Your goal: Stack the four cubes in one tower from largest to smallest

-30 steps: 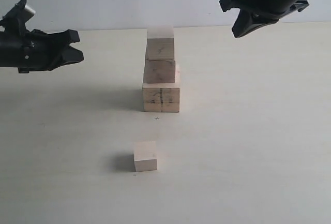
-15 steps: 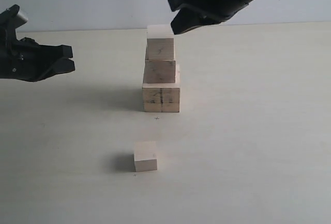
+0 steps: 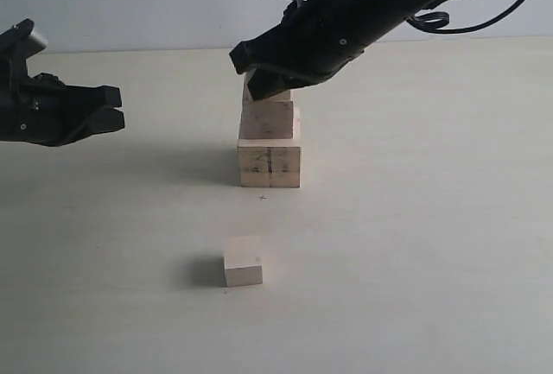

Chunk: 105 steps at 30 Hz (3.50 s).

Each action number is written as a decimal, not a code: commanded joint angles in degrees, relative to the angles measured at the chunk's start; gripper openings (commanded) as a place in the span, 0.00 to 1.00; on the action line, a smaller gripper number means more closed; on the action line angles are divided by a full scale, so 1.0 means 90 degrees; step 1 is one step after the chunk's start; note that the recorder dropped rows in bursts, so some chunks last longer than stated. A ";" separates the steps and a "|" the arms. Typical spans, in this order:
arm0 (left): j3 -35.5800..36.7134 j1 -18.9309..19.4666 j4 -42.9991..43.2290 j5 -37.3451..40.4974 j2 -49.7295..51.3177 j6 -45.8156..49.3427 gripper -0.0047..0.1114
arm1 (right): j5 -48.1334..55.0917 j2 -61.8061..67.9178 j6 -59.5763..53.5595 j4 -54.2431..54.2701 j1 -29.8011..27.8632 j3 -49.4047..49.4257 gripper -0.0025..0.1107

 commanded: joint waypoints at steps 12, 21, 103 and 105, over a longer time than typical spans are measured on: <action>0.0027 -0.0016 -0.0052 0.0020 -0.0051 0.0015 0.04 | -0.0527 0.0068 -0.0061 0.0042 0.0004 0.0010 0.02; 0.0027 -0.0016 -0.0052 0.0020 -0.0051 0.0015 0.04 | -0.0383 0.0068 -0.0061 -0.0011 0.0004 0.0010 0.02; -0.2487 -0.0952 -0.0052 0.2541 0.1323 -0.0065 0.04 | -0.0028 0.0494 0.1603 -0.0314 -0.0740 -0.0680 0.02; -0.2487 -0.0952 -0.0052 0.2541 0.1364 -0.0197 0.04 | 0.0122 0.0494 0.1603 -0.0314 -0.0740 -0.0680 0.02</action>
